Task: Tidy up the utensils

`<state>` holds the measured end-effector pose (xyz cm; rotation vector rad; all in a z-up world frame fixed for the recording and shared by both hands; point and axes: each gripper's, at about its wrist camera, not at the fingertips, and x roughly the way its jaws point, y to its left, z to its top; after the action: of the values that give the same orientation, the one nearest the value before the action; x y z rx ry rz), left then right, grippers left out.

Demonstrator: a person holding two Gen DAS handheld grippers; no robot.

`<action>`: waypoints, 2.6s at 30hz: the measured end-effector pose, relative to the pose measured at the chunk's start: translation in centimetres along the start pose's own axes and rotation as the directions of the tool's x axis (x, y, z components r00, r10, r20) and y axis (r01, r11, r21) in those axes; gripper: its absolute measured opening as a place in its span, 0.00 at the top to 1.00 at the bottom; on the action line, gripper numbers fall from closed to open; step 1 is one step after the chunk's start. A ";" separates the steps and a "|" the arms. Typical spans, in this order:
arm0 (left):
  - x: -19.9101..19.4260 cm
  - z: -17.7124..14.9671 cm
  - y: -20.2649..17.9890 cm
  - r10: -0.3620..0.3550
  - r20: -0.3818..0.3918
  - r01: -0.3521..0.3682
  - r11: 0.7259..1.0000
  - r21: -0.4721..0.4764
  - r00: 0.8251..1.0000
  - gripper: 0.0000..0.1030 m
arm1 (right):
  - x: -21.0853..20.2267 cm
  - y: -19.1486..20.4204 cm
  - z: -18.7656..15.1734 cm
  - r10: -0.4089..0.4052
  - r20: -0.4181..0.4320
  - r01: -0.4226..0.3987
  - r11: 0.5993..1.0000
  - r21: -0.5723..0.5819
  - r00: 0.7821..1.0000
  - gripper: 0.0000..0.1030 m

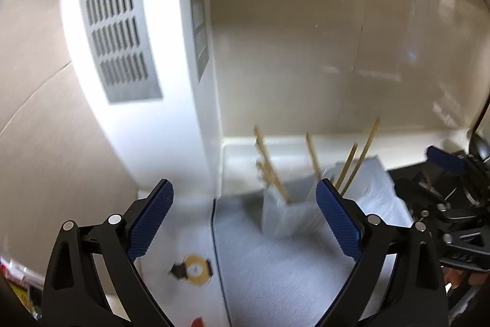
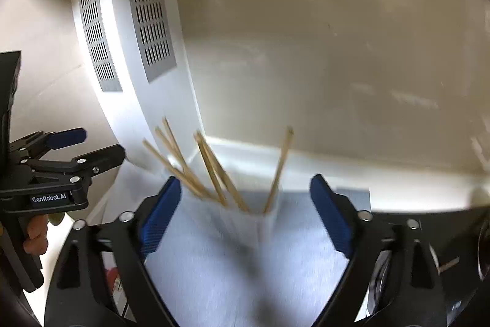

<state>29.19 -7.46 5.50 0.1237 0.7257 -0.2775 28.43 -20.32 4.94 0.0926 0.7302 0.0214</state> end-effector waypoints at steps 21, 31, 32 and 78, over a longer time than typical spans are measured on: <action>-0.5 -5.8 -1.2 0.028 -0.094 -0.027 1.000 0.005 0.995 0.11 | -0.7 0.6 -6.2 -0.025 -0.125 0.035 0.996 0.077 0.992 0.05; -0.7 -5.8 -0.7 0.019 -0.097 -0.019 1.000 0.007 0.995 0.11 | -0.9 0.8 -6.2 -0.032 -0.122 0.042 0.996 0.080 0.992 0.05; -0.7 -5.8 -0.6 0.020 -0.097 -0.019 1.000 0.010 0.995 0.11 | -0.9 0.9 -6.2 -0.032 -0.124 0.043 0.996 0.081 0.992 0.05; -0.1 -6.1 -0.1 0.033 -0.103 -0.032 0.999 0.010 0.994 0.11 | -1.0 1.1 -6.4 -0.040 -0.136 0.051 0.996 0.077 0.990 0.05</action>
<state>25.19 -6.27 1.08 0.1583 0.8249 -0.2445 23.47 -18.77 0.99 0.1520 0.8676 -0.0456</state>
